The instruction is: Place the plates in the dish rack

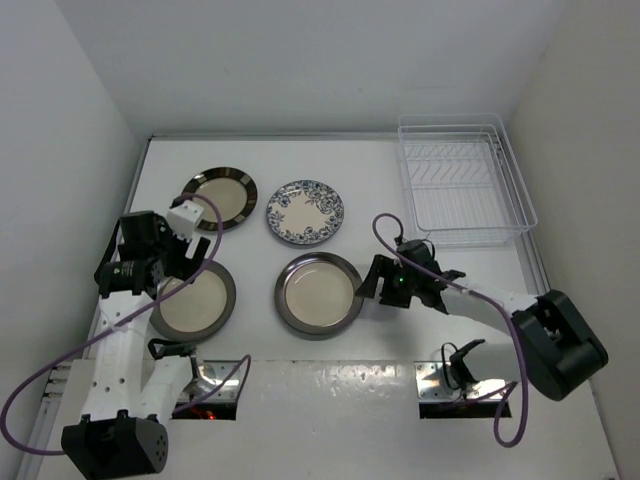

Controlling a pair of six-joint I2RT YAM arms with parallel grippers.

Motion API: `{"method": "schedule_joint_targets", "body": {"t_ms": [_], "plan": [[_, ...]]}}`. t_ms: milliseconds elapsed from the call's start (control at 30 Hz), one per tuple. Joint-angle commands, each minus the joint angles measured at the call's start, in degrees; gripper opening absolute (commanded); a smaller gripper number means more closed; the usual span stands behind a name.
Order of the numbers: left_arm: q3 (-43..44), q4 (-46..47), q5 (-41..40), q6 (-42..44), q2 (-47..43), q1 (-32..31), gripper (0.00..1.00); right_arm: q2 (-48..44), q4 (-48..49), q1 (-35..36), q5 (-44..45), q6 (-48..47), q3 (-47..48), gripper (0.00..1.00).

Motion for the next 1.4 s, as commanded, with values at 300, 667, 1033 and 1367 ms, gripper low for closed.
{"method": "schedule_joint_targets", "body": {"t_ms": [300,667,1033,1367], "plan": [[2.0,2.78,-0.97,-2.75,-0.75,0.61,1.0,17.4,23.49,-0.87,-9.63,8.38,-4.35,0.57],[4.46,2.78,-1.06,-2.22,1.62,0.08,1.0,23.22,34.75,-2.62,-10.42,10.14,-8.66,0.0],[10.52,2.78,1.93,-0.64,7.33,0.08,1.0,-2.19,-0.84,-3.32,-1.03,-13.65,23.17,0.0],[20.98,2.78,2.99,-0.64,17.61,-0.45,1.0,3.25,-8.24,-19.3,-0.05,-23.61,52.13,0.0]]}}
